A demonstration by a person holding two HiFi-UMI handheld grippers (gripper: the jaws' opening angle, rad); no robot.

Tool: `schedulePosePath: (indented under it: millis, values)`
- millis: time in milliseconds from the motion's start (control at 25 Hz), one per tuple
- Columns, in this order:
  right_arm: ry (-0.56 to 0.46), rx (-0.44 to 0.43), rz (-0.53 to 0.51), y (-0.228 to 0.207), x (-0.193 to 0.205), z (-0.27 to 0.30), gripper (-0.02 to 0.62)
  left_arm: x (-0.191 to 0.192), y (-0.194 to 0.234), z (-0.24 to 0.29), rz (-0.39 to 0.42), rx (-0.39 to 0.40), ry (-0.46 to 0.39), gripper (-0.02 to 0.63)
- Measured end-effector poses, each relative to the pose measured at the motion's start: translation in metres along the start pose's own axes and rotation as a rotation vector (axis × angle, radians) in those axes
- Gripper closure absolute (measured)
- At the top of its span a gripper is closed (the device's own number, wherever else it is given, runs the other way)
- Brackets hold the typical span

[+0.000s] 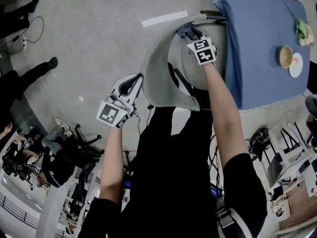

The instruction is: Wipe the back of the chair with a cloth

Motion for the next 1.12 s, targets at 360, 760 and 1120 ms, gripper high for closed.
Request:
schedulePosePath:
  millis: [360,760,1120]
  values:
    - [0.015,0.040,0.052,-0.005,0.004,-0.022,0.456,-0.002,-0.001,-0.005,-0.030,-0.028,-0.017,0.580]
    - [0.034,-0.043,-0.018,0.041,0.010,-0.065,0.455,-0.002,0.000,-0.007,-0.112,-0.027,-0.043,0.581]
    - [-0.025,-0.044,-0.080,0.063,-0.032,-0.138,0.454,-0.024,-0.010,-0.014,-0.056,-0.057,-0.046,0.581]
Point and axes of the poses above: the fingertips, and each gripper's own axes: z forward along the fingers, y to its left, x out of its underside, the point moved 3 cm from there along -z, backward along the fingers, and after that the axes turned 12 degrees about -z, right-handed, at the moved point
